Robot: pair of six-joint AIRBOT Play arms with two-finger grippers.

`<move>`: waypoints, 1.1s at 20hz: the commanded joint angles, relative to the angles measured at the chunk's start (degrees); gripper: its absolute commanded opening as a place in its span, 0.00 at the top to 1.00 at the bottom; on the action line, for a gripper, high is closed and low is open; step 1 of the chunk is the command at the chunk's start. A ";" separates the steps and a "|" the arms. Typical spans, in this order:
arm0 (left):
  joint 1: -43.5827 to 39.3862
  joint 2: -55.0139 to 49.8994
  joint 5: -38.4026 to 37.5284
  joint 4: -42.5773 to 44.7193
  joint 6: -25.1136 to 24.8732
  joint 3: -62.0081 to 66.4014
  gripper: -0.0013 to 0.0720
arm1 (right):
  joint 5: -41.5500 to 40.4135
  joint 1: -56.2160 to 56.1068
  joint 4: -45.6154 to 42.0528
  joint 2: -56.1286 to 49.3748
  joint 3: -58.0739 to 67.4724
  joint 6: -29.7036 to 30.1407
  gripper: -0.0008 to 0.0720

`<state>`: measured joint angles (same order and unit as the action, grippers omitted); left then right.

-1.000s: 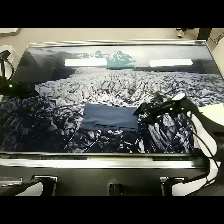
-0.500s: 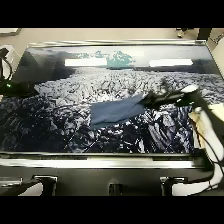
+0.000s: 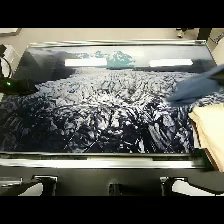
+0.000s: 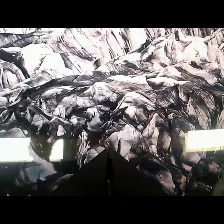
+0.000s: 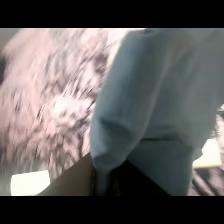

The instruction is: Fold the clothes and pants, and hang the long-sleeved shirts on hangers.

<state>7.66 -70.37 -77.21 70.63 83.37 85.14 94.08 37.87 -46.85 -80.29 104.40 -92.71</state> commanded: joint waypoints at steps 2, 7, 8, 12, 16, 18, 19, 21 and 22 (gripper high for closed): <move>-1.62 0.07 0.28 -0.63 -1.49 -0.02 0.95 | 6.34 14.25 -2.14 2.08 7.34 -8.52 0.94; -3.96 0.07 0.26 -0.76 -2.67 -0.02 0.95 | 7.17 27.89 -4.31 5.31 7.65 -14.78 0.94; -4.28 0.07 0.28 -0.76 -2.71 -0.02 0.95 | 9.51 29.86 -4.98 5.46 7.65 -15.17 0.94; -4.66 0.09 0.07 -1.22 -3.34 -0.02 0.95 | 11.85 30.82 -20.37 7.58 4.61 -14.91 0.93; -4.66 0.11 0.07 -1.68 -3.30 -0.02 0.95 | 11.80 30.86 -33.27 12.55 -10.43 -10.64 0.93; -4.66 0.11 -0.46 -2.05 -3.30 -0.02 0.95 | 10.14 30.93 -41.16 14.75 -19.37 -8.83 0.93; -4.66 0.11 -0.63 -2.29 -3.30 -0.02 0.95 | 7.89 30.93 -42.86 15.61 -23.63 -8.85 0.93; -4.66 0.11 -0.98 -2.54 -3.28 -0.02 0.95 | 4.04 30.91 -42.07 16.04 -30.08 -9.11 0.93; -4.66 0.11 -0.98 -3.19 -3.28 -0.02 0.95 | 2.56 30.93 -41.77 16.06 -32.50 -9.09 0.93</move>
<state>3.05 -70.30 -77.78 68.42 80.07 85.14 101.14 68.71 -84.47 -65.45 80.68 -102.45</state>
